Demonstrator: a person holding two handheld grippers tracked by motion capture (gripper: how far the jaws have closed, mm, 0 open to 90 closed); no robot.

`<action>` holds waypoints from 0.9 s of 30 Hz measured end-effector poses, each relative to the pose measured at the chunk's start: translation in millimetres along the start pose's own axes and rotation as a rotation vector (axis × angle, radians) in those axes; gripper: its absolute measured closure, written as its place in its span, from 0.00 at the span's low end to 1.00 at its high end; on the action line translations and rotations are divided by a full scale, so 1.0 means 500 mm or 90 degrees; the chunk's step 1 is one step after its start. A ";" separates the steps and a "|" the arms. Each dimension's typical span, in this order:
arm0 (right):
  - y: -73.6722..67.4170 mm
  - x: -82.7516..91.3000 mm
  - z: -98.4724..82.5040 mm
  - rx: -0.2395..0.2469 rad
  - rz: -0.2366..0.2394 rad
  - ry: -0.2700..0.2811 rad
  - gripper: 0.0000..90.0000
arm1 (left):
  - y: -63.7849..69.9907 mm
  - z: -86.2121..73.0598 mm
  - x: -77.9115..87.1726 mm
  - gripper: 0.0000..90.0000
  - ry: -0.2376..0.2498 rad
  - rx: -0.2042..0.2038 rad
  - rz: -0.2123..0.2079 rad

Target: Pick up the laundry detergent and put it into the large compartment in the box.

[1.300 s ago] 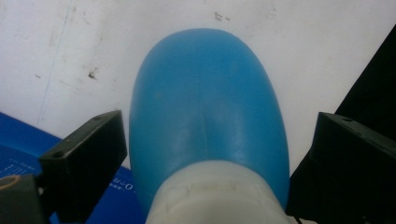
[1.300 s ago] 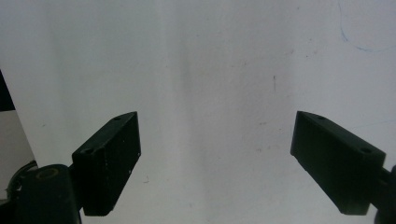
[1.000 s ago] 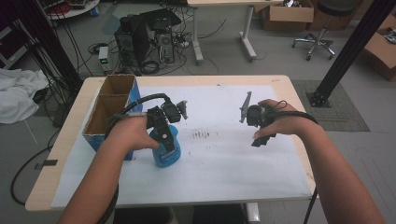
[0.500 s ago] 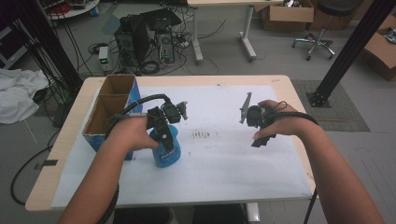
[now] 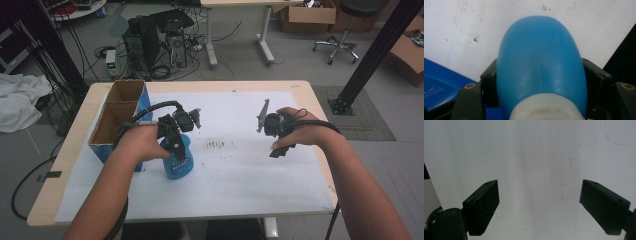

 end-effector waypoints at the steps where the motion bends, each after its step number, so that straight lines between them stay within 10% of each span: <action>1: 0.000 -0.001 0.000 0.000 0.001 0.002 0.18 | -0.001 0.000 0.000 0.36 -0.002 0.000 0.001; 27: 0.001 -0.013 0.004 -0.002 0.007 0.002 0.18 | 0.000 0.001 -0.002 0.43 -0.026 0.018 0.022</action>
Point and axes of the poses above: each handheld gripper's, and its own axes: x roughly backward along the jaws, z roughly out of its top, y roughly to its right, the point moved 6 cm from there along -x, roughly forward along the jaws, and after that the axes turned 15 degrees about z, right-handed, at the moved point
